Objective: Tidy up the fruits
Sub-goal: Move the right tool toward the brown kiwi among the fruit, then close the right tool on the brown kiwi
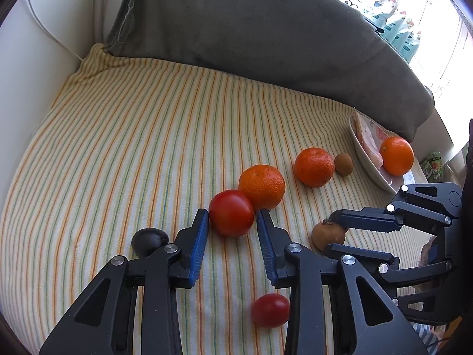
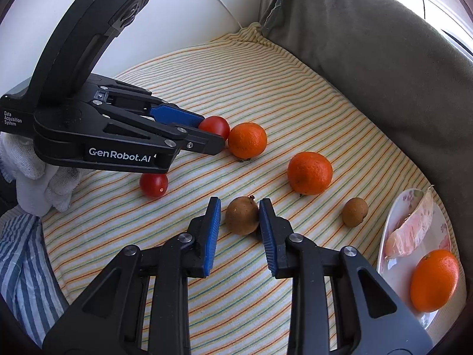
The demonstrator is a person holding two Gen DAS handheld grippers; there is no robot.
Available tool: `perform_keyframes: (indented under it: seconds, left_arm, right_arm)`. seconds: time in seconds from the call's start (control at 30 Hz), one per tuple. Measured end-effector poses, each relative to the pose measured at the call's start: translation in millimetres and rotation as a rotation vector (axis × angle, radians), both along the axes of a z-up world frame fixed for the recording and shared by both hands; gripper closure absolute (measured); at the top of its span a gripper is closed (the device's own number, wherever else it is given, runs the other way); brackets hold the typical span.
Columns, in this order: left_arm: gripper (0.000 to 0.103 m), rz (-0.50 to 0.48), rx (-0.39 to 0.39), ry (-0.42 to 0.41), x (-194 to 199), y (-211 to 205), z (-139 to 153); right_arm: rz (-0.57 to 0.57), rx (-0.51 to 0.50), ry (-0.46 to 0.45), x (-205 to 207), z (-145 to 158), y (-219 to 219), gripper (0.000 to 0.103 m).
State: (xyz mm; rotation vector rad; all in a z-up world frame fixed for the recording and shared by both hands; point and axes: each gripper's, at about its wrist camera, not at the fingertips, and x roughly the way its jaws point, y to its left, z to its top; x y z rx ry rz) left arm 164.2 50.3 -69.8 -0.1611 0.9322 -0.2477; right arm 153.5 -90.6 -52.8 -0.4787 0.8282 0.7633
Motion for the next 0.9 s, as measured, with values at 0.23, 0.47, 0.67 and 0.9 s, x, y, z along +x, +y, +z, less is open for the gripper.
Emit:
perform_keyframes:
  seconds: [0.23,0.47,0.67,0.9]
  left_arm:
    - [0.073,0.008,-0.004,-0.003,1,2,-2]
    - [0.074,0.026,-0.015,-0.015,-5,9,2]
    - [0.074,0.034,-0.015,-0.034,-12,12,11]
    - [0.074,0.023,-0.016,-0.067,-20,5,24]
  right_arm:
    - [-0.007,0.006,0.005,4,-2,-2,0.08]
    - [-0.026,0.062,0.029,8,0,-10,0.081]
    - [-0.04,0.1,0.025,7,6,-17,0.081]
    - [-0.057,0.135,0.01,1,17,-23,0.081]
